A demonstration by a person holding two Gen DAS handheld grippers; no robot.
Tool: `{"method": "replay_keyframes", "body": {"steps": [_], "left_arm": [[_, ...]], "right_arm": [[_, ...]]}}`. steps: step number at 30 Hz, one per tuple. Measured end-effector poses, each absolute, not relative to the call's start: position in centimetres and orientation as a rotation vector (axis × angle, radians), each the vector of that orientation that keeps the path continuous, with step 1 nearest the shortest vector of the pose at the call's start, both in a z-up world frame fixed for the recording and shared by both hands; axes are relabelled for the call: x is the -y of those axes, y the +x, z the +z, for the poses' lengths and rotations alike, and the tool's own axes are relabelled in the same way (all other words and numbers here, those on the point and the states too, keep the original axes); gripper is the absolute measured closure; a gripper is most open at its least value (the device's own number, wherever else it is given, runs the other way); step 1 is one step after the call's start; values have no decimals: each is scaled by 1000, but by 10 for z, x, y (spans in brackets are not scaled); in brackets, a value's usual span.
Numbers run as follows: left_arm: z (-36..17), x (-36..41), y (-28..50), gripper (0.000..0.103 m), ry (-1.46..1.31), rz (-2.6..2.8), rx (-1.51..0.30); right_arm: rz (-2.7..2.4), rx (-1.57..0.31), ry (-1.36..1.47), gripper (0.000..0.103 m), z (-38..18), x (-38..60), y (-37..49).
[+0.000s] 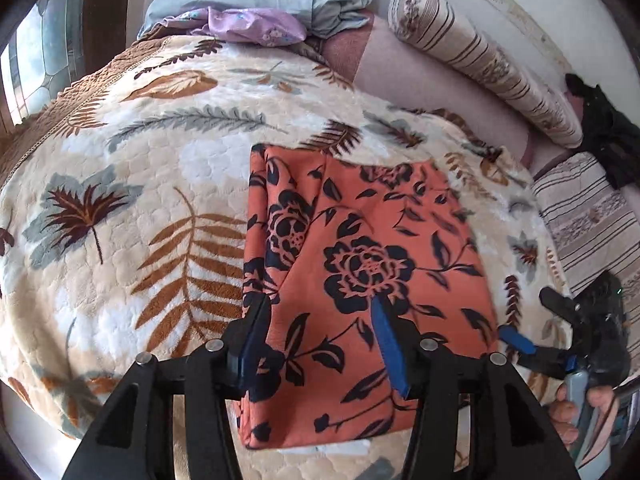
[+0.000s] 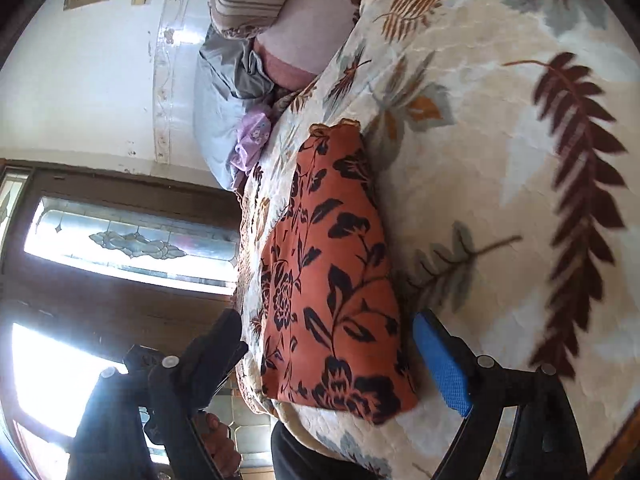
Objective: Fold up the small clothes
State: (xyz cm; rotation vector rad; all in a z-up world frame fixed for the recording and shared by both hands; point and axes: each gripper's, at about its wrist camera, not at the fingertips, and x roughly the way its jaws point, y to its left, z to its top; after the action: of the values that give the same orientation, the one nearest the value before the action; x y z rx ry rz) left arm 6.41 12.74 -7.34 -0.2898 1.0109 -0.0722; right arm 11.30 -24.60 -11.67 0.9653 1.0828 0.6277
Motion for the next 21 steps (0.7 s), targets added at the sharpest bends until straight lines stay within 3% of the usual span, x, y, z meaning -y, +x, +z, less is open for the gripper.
{"method": "replay_keyframes", "body": {"steps": [1,3,5,8,11,14,15,19,20,21], "left_arm": [[-91,-127,69,50,-270,-35,-1072],[-106,-131,64,49,-290,-22,-1052],[-105,-132,60,49,-284,-44,-1036],[-106,-133,59,48,-267,-61,-1035],[-107,-136,58,48,-277,-58,-1027],[-108,-138,56,48,-286,-70,-1019],[-108,-139,54,48,-284,-74,-1016],[-109,-137,54,48,-291,-78,-1010],[-110,-138,54,48,-295,-79,-1010],[-110,-139,53,48,-298,-78,-1009]], "right_arm": [[666,-1130,931,16,-124,232,122],[628,-1221,826,63,-141,213,128],[593,-1187,791,68,-138,215,119],[558,-1163,750,68,-140,216,108],[576,-1192,883,42,-148,225,116],[602,-1105,878,20,-125,230,125],[608,-1089,882,18,-121,229,133],[628,-1158,934,18,-136,203,178],[639,-1178,900,25,-139,194,184],[605,-1193,813,39,-139,187,184]]}}
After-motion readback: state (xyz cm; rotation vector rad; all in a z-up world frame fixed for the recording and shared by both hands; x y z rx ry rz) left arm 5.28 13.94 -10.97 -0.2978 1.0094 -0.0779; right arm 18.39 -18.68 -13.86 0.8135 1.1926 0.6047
